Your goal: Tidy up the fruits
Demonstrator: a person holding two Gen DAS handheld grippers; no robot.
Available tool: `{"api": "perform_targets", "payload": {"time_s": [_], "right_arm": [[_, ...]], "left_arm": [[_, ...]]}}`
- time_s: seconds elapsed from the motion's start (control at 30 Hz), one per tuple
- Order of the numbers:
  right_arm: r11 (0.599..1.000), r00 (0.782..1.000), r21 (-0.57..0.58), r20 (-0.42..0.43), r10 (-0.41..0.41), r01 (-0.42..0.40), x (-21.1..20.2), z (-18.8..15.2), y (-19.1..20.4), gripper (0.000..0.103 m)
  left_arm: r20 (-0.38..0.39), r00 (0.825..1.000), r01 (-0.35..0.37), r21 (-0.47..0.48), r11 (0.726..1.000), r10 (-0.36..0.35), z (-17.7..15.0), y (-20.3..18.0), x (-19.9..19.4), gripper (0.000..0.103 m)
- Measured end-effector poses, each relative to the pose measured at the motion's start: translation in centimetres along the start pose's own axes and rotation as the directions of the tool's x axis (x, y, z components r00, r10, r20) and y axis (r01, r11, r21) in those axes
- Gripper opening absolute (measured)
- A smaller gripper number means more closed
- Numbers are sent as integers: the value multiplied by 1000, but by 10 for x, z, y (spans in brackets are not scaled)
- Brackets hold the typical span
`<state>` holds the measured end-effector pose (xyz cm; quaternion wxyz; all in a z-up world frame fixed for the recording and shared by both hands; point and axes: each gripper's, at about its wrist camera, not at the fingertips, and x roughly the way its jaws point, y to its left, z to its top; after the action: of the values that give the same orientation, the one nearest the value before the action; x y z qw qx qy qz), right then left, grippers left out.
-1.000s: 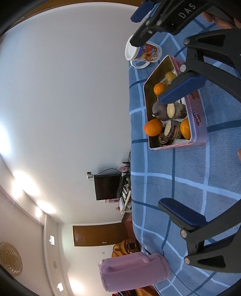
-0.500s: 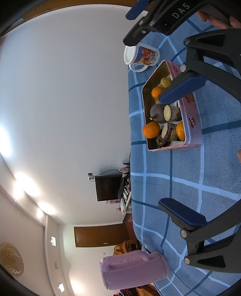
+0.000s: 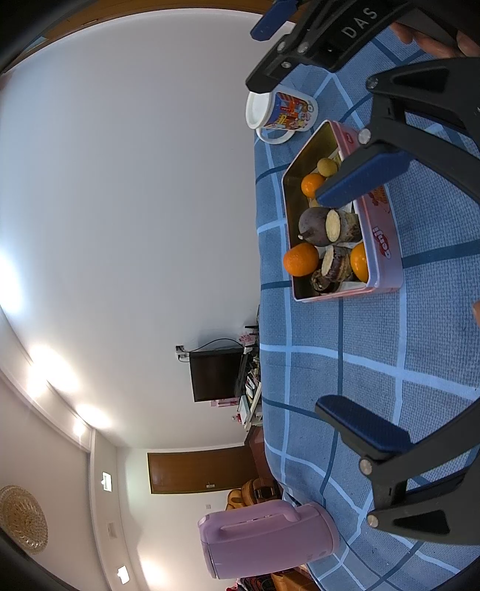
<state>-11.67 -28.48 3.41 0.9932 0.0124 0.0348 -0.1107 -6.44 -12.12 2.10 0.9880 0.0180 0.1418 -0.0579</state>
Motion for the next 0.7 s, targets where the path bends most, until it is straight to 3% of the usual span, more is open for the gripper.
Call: {"api": "perform_targets", "payload": {"time_s": [0.7], "right_arm": [[1000,1000,4,-7,-4,4,1,1,0,86]], "left_arm": [[-3,1000,0,2,1000,0,0,0,0,103]]}}
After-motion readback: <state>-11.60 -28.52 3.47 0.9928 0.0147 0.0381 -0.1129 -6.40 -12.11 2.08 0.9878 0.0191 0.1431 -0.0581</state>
